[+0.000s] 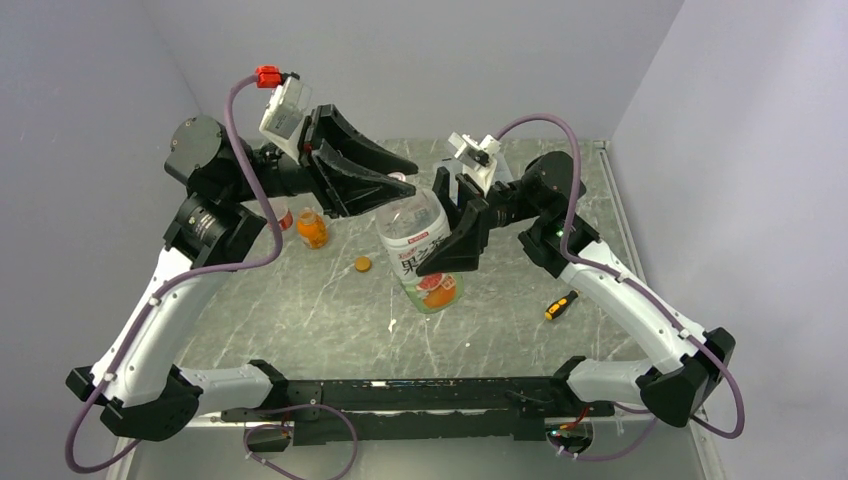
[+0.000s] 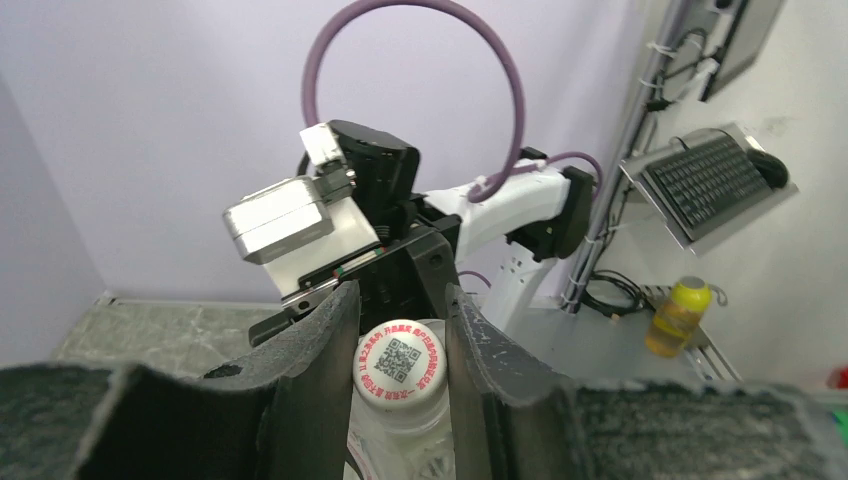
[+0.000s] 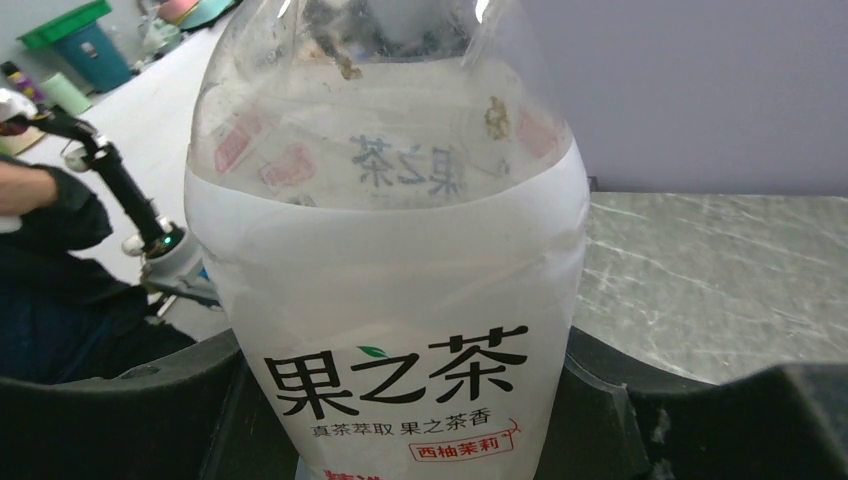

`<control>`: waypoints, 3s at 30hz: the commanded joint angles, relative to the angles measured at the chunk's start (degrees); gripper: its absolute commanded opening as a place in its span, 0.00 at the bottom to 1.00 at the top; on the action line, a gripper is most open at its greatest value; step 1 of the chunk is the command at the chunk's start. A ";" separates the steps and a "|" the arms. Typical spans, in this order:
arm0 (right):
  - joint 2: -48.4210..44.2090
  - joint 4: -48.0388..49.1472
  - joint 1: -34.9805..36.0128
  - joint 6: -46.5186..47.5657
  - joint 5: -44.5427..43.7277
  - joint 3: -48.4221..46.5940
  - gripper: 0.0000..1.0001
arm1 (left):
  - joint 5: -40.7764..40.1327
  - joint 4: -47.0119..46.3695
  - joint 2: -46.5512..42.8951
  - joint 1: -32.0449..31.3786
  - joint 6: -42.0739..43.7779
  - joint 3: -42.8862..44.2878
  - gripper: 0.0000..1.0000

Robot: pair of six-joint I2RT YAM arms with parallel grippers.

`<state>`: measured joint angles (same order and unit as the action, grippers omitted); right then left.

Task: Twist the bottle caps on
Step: Screw the bottle cap onto the plastic bottle.

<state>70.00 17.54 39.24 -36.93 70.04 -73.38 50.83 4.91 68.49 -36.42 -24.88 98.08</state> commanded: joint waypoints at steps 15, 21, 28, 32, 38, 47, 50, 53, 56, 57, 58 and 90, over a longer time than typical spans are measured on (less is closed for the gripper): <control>-2.88 -30.80 -0.08 22.93 -36.24 -6.77 0.00 | -37.96 19.47 1.94 -0.05 6.94 8.25 0.99; 0.91 -34.33 3.01 23.85 -54.25 -8.35 0.00 | -47.26 27.13 9.41 -0.13 4.11 16.44 0.96; 5.12 -35.53 7.72 23.90 -67.34 -10.79 0.00 | -60.25 32.31 14.11 -0.68 0.97 17.18 0.88; 6.91 -35.49 9.49 24.44 -71.64 -11.50 0.00 | -64.00 32.24 14.65 -0.93 0.66 15.51 0.86; 7.86 -34.61 10.23 24.67 -73.57 -11.39 0.00 | -64.72 33.17 15.61 -0.93 -1.37 15.14 0.75; 8.06 -34.22 10.59 25.36 -75.64 -11.08 0.00 | -63.89 36.18 17.82 -0.87 -4.65 16.31 0.68; 8.10 -34.50 10.68 25.62 -75.93 -11.08 0.00 | -63.67 35.86 17.90 -0.84 -4.99 16.11 0.66; 8.01 -34.49 10.72 25.83 -76.26 -10.82 0.00 | -63.10 35.53 17.95 -0.84 -5.00 16.12 0.61; 7.73 -34.15 10.76 25.94 -76.52 -10.44 0.00 | -62.33 35.68 18.33 -0.84 -5.00 16.43 0.48; 7.60 -34.04 10.71 26.01 -76.54 -10.32 0.00 | -61.94 35.81 18.49 -0.83 -5.00 16.58 0.42; 7.54 -33.98 10.70 26.22 -76.42 -10.29 0.00 | -61.57 36.00 18.58 -0.84 -5.04 16.64 0.34; -0.89 15.34 -2.43 -5.45 2.86 -0.87 0.00 | 7.71 1.17 4.21 1.53 -6.40 -0.73 0.00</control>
<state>70.06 10.07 36.18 -30.76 60.20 -72.62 36.93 11.81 71.64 -34.44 -28.01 99.31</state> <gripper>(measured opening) 0.645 0.348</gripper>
